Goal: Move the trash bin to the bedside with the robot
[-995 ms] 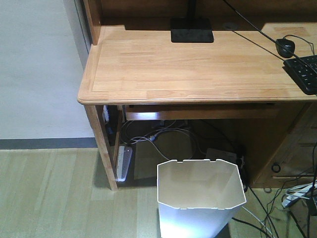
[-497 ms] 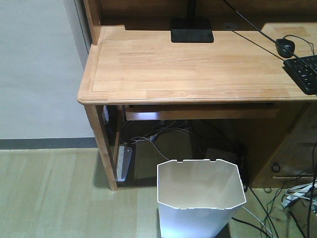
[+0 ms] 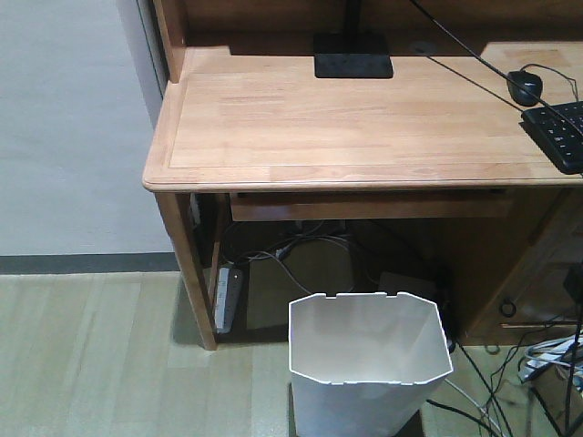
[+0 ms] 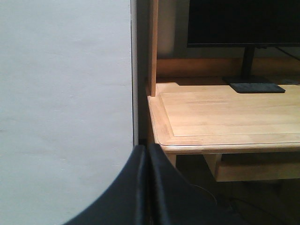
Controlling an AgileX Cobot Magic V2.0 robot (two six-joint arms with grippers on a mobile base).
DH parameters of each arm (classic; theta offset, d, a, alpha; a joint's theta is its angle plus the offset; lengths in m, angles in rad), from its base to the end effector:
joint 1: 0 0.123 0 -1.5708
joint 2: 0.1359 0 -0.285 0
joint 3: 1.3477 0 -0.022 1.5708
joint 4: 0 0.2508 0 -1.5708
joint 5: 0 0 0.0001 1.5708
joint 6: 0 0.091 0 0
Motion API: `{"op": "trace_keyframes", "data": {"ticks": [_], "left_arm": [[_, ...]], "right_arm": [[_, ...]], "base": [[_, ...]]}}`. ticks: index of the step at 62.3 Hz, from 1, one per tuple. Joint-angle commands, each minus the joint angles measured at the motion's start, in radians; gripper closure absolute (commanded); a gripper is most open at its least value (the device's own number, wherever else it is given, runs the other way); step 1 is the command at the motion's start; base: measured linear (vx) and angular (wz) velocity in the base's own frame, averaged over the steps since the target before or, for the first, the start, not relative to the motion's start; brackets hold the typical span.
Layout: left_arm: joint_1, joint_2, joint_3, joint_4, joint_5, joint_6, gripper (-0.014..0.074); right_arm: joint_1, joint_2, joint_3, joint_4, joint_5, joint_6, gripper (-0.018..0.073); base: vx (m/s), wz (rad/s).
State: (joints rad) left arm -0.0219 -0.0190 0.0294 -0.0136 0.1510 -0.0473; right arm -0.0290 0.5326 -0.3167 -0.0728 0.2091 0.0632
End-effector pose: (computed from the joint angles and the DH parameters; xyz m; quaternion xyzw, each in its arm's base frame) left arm 0.0560 -0.0014 0.1906 -0.0135 0.7327 -0.0289 0.6798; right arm 0.1136 -0.0047 0.2591 0.0129 0.8156 -0.0169 0.5782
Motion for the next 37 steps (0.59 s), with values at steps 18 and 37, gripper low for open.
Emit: {"op": "trace_keyframes", "data": {"ticks": [18,37], "left_arm": [[-0.005,-0.01,0.028,-0.003,-0.078,-0.009,0.0602],[-0.005,-0.01,0.028,-0.003,-0.078,-0.009,0.0602]], "right_arm": [[-0.004,0.014,-0.035,-0.01,0.035,-0.013,0.0479],[-0.004,0.018,-0.035,-0.008,0.051,-0.013,0.0139]], "base": [[0.0,0.0],[0.0,0.0]]}}
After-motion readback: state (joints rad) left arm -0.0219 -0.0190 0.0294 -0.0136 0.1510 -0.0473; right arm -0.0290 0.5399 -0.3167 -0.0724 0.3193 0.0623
